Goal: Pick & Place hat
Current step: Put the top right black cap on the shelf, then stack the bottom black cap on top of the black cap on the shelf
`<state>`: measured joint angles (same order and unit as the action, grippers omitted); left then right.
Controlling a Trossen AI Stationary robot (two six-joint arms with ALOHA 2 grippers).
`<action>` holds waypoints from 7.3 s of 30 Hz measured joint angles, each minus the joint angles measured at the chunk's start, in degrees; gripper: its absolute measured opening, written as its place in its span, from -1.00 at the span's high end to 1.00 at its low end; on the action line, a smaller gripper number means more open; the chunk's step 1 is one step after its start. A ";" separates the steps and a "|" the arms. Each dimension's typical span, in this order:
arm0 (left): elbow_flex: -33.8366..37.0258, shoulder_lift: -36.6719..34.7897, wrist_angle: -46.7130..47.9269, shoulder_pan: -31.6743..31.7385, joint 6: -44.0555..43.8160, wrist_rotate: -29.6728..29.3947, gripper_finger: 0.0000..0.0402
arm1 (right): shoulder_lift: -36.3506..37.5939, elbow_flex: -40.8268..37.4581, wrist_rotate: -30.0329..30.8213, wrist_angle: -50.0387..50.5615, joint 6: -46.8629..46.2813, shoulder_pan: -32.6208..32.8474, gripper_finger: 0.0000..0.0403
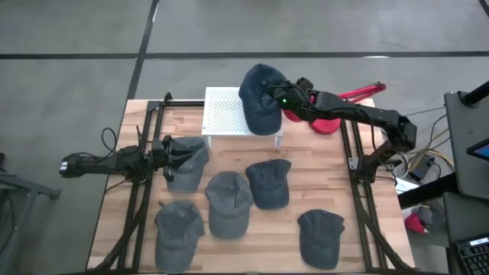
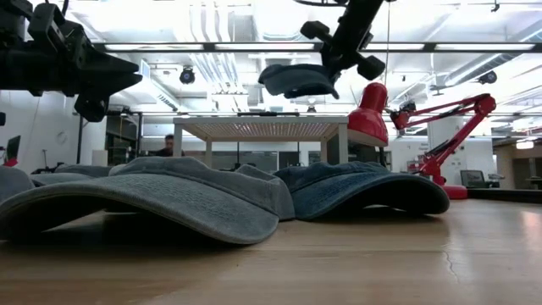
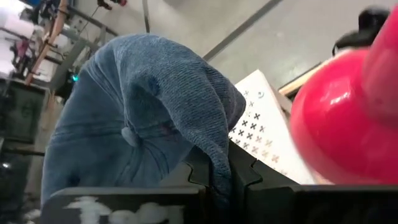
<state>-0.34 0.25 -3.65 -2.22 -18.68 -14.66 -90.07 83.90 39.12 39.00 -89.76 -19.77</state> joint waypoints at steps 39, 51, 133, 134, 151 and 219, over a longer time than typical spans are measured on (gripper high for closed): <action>0.00 0.00 -0.01 -0.02 0.00 0.00 0.51 | -3.44 -0.11 -0.16 4.68 -2.78 -1.23 0.94; 0.00 0.00 -0.01 -0.01 0.00 0.00 0.51 | -3.42 -0.11 -2.20 5.26 -0.44 -2.15 0.94; 0.00 -0.01 -0.78 -0.02 -4.50 0.02 0.51 | -3.42 0.09 -16.81 9.49 1.97 -6.38 0.11; 0.00 0.00 -0.79 -0.01 -4.50 0.01 0.51 | -3.36 0.09 -17.03 9.51 1.59 -6.33 0.09; 0.00 -0.02 -1.47 -0.02 -4.50 0.02 0.51 | 4.59 4.88 -25.34 10.81 21.70 1.18 0.05; 0.00 -0.02 -1.86 0.00 -6.01 0.00 0.51 | 6.79 -23.16 -46.75 21.57 -46.29 71.25 0.05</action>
<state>-0.34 0.23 -5.52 -2.22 -24.69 -14.66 -83.29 60.74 -7.64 60.57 -136.05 51.48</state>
